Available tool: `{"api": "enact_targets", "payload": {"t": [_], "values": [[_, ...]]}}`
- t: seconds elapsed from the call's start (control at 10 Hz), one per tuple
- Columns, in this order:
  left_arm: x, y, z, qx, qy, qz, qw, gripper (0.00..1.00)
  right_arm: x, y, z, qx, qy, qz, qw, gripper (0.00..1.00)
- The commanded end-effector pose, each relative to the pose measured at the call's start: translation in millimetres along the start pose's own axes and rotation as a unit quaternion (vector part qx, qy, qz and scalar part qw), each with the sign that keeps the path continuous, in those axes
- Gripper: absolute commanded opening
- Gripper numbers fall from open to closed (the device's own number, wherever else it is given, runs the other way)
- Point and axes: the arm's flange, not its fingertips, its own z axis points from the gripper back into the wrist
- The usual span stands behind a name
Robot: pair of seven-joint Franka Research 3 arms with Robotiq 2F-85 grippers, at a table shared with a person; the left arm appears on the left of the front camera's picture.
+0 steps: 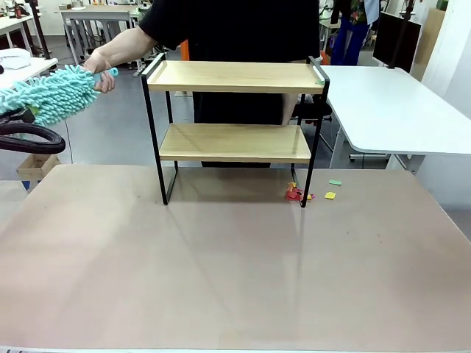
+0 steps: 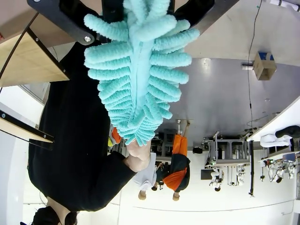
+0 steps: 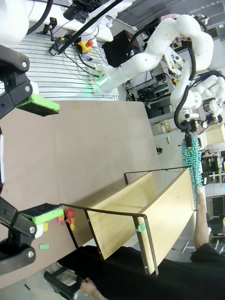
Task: Clean the shelf.
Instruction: Hand the Duster back to the human.
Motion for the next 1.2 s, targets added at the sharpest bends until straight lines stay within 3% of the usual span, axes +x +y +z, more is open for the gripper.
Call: {"api": "enact_targets", "payload": {"t": [0.0,0.1,0.2,0.7,1.1], "values": [[0.0,0.0,0.0,0.000,0.000,0.000,1.000,0.74,0.7,0.3,1.0,-0.003,0.002,0.005,1.000,1.00],[3.6,-1.1,5.2,-0.004,-0.004,0.005,1.000,0.74,0.7,0.3,1.0,-0.003,0.002,0.005,1.000,1.00],[6.4,-2.6,10.9,0.002,-0.002,0.005,1.000,1.00,0.7,0.3,1.0,-0.003,0.002,0.005,1.000,1.00],[68.3,14.6,48.4,-0.004,-0.011,0.090,0.996,1.00,0.7,0.3,1.0,-0.003,0.002,0.005,1.000,1.00],[139.6,73.7,101.7,-0.051,-0.050,0.212,0.975,1.00,0.7,0.3,1.0,-0.003,0.002,0.005,1.000,1.00]]}}
